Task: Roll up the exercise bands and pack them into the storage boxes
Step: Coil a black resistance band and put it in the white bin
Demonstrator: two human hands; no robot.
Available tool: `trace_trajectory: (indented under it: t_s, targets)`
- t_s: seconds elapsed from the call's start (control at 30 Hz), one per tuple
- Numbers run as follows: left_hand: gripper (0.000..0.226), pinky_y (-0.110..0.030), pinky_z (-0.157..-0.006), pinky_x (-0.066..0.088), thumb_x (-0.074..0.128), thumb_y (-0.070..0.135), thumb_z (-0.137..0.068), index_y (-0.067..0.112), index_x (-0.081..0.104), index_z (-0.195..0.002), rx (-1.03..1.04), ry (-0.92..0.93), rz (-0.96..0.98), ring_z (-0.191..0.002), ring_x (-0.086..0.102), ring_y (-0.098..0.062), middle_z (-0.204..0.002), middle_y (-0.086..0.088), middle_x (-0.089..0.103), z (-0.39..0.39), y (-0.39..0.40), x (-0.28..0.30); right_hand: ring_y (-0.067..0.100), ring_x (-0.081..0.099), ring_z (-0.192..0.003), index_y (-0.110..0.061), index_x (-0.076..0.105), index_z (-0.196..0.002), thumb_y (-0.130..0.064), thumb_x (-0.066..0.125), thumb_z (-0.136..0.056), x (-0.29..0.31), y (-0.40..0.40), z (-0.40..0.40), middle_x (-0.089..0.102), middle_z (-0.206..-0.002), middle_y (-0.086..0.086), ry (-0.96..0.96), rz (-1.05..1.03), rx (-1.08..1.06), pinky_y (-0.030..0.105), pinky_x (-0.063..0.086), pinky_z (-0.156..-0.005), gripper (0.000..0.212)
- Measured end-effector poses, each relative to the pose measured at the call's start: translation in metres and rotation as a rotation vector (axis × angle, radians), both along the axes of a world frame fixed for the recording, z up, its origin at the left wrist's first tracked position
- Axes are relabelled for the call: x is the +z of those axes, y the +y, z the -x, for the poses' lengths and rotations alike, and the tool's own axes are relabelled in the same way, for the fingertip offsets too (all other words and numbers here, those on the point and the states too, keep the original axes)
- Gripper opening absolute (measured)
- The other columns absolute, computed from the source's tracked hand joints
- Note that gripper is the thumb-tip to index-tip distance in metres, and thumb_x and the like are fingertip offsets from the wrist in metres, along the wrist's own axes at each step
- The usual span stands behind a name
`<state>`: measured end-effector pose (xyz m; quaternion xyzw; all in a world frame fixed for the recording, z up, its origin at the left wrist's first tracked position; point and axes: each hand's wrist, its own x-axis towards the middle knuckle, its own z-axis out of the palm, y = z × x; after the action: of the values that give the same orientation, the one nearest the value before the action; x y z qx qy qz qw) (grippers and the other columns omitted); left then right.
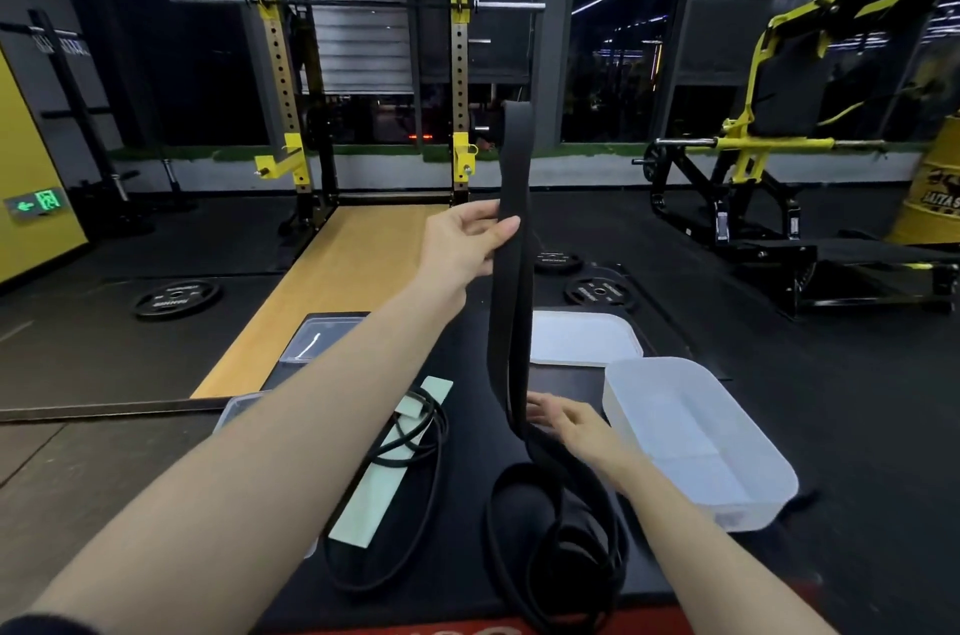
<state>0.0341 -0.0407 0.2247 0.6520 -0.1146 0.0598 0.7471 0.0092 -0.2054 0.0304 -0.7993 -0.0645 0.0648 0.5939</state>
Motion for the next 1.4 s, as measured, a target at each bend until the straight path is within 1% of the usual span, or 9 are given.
trace_trajectory:
  t_s: [0.03, 0.17, 0.3, 0.4, 0.6, 0.93, 1.07, 1.2, 1.4]
  targets:
    - [0.028, -0.02, -0.058, 0.057, 0.066, 0.003, -0.084, 0.005, 0.062, -0.112, 0.004, 0.015, 0.007, -0.066, 0.068, -0.003, -0.082, 0.003, 0.068, 0.0, 0.001, -0.002, 0.005, 0.057, -0.114, -0.036, 0.055, -0.117, -0.038, 0.051, -0.092, -0.002, -0.001, 0.0, 0.059, -0.124, -0.009, -0.01, 0.048, 0.027, 0.017, 0.042, -0.098, 0.025]
    - [0.037, -0.026, -0.071, 0.059, 0.068, 0.007, -0.083, 0.004, 0.061, -0.119, 0.007, 0.047, -0.018, -0.082, 0.068, -0.014, -0.094, -0.003, 0.069, 0.001, 0.003, -0.012, 0.011, 0.039, -0.132, -0.026, 0.039, -0.14, -0.024, 0.077, -0.077, -0.024, -0.007, -0.006, 0.041, -0.142, -0.008, 0.015, 0.397, 0.069, 0.021, 0.029, -0.109, 0.073]
    - [0.041, -0.034, -0.082, 0.057, 0.068, 0.009, -0.083, 0.003, 0.059, -0.122, 0.01, 0.079, -0.056, -0.097, 0.067, -0.022, -0.109, -0.012, 0.068, 0.004, 0.01, -0.021, 0.019, 0.04, -0.133, -0.021, 0.03, -0.147, -0.028, 0.078, -0.075, -0.042, -0.017, -0.008, 0.042, -0.145, 0.003, 0.081, 0.703, -0.071, 0.027, 0.031, -0.109, 0.087]
    - [0.041, -0.033, -0.08, 0.057, 0.068, 0.01, -0.083, 0.003, 0.058, -0.123, 0.011, 0.105, -0.071, -0.091, 0.067, -0.019, -0.104, -0.009, 0.068, 0.006, 0.015, -0.03, 0.027, 0.042, -0.131, -0.018, 0.009, -0.151, -0.036, 0.077, -0.076, -0.053, -0.023, -0.001, 0.04, -0.145, 0.013, 0.265, 0.705, -0.165, 0.032, 0.035, -0.105, 0.102]
    - [0.026, -0.014, -0.052, 0.052, 0.068, 0.009, -0.083, 0.011, 0.061, -0.108, 0.002, 0.138, -0.095, -0.061, 0.063, 0.001, -0.077, 0.006, 0.065, 0.019, 0.011, -0.047, 0.024, 0.059, -0.107, -0.01, 0.054, -0.12, -0.033, 0.078, -0.074, -0.064, -0.013, 0.008, 0.061, -0.118, 0.009, 0.295, 0.728, -0.211, 0.029, 0.047, -0.089, 0.056]
    - [0.017, -0.014, -0.049, 0.052, 0.066, 0.005, -0.084, 0.021, 0.061, -0.084, -0.03, 0.176, -0.045, -0.054, 0.065, 0.002, -0.071, 0.009, 0.067, 0.042, 0.02, -0.059, 0.029, 0.056, -0.107, -0.008, 0.047, -0.117, -0.012, 0.061, -0.085, -0.067, 0.018, 0.021, 0.054, -0.12, 0.011, 0.294, 0.809, -0.334, 0.032, 0.048, -0.082, 0.035]
    - [0.017, -0.015, -0.05, 0.052, 0.065, 0.005, -0.085, 0.022, 0.062, -0.082, -0.052, 0.177, -0.047, -0.054, 0.065, 0.001, -0.069, 0.009, 0.068, 0.05, 0.025, -0.062, 0.029, 0.058, -0.109, -0.012, 0.052, -0.127, -0.006, 0.06, -0.083, -0.063, 0.028, 0.024, 0.054, -0.125, 0.012, 0.302, 0.769, -0.258, 0.03, 0.049, -0.085, 0.045]
    - [0.017, -0.016, -0.049, 0.053, 0.065, 0.004, -0.085, 0.02, 0.06, -0.082, -0.069, 0.181, -0.047, -0.051, 0.065, 0.0, -0.072, 0.006, 0.066, 0.057, 0.026, -0.063, 0.025, 0.064, -0.086, -0.013, 0.068, -0.105, -0.003, 0.066, -0.075, -0.052, 0.037, 0.027, 0.063, -0.096, 0.008, 0.256, 0.736, -0.137, 0.032, 0.055, -0.079, 0.032]
    - [0.015, -0.02, -0.056, 0.057, 0.065, 0.005, -0.085, 0.019, 0.06, -0.085, -0.102, 0.192, -0.066, -0.057, 0.066, -0.003, -0.077, 0.003, 0.067, 0.071, 0.027, -0.068, 0.019, 0.06, -0.072, -0.015, 0.069, -0.078, 0.003, 0.062, -0.076, -0.038, 0.045, 0.039, 0.068, -0.085, 0.007, 0.149, 0.715, -0.039, 0.023, 0.047, -0.061, 0.019]
